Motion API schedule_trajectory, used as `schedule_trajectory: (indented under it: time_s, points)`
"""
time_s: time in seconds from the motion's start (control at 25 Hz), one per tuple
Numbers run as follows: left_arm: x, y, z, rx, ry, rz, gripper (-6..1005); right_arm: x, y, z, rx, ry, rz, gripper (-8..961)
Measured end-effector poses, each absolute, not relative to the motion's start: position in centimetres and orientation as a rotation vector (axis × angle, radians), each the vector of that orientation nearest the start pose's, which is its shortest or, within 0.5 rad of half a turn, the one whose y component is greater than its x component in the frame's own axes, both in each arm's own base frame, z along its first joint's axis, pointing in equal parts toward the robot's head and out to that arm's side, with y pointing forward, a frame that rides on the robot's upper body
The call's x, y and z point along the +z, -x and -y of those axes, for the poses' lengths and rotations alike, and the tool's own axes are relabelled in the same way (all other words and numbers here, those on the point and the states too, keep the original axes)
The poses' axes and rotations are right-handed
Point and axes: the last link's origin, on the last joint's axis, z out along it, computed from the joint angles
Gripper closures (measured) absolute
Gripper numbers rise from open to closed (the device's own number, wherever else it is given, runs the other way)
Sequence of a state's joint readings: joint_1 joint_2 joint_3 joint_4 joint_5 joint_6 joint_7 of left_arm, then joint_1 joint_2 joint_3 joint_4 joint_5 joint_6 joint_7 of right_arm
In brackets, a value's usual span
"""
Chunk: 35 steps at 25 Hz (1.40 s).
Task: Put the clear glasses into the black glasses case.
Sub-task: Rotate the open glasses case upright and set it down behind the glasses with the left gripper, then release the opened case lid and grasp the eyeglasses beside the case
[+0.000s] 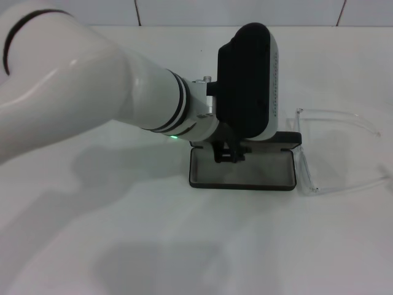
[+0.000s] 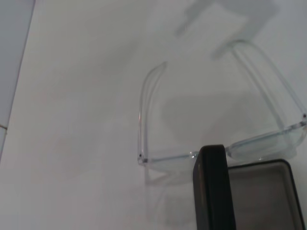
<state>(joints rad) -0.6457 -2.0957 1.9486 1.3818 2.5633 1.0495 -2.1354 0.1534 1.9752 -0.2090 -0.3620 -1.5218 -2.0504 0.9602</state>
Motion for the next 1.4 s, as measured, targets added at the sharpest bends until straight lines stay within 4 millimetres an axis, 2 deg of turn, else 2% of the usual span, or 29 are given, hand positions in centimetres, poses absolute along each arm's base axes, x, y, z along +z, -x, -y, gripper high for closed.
schedule_trajectory:
  time_s: [0.04, 0.2, 0.32, 0.44, 0.68, 0.76, 0.84, 0.92, 1.12, 1.4]
  points:
    - [-10.2, 9.2, -33.7, 0.428, 2.735, -0.459, 526, 11.5, -34.3, -19.1, 1.305, 1.833, -0.33, 213]
    - [-9.4, 8.2, -33.4, 0.37, 2.769, -0.427, 522, 11.5, -34.5, -19.4, 1.292, 1.84, -0.346, 222]
    - [-8.1, 6.8, -33.3, 0.279, 2.794, -0.383, 519, 11.6, -34.7, -20.3, 1.269, 1.885, -0.403, 229]
    - [-6.1, 5.4, -32.8, 0.121, 2.811, -0.316, 516, 11.9, -34.2, -22.2, 1.251, 2.002, -0.502, 237]
    - [-0.6, 3.8, -32.1, -0.358, 2.819, -0.147, 516, 10.9, -31.1, -27.5, 1.115, 2.315, -0.739, 251]
    - [1.9, 4.2, -31.9, -0.561, 2.801, -0.09, 518, 10.2, -29.5, -29.8, 0.993, 2.418, -0.891, 257]
    - [3.8, 5.0, -31.7, -0.693, 2.771, -0.061, 520, 9.8, -28.1, -31.3, 0.866, 2.484, -0.985, 266]
    - [4.9, 5.9, -31.5, -0.754, 2.731, -0.047, 522, 9.7, -26.7, -32.6, 0.717, 2.52, -1.08, 275]
    - [5.3, 7.7, -31.2, -0.741, 2.693, -0.054, 524, 9.3, -24.1, -34.7, 0.421, 2.552, -1.245, 285]
    - [4.9, 8.6, -31.4, -0.767, 2.688, -0.067, 524, 7.0, -20.7, -37.1, 0.037, 2.607, -1.324, 291]
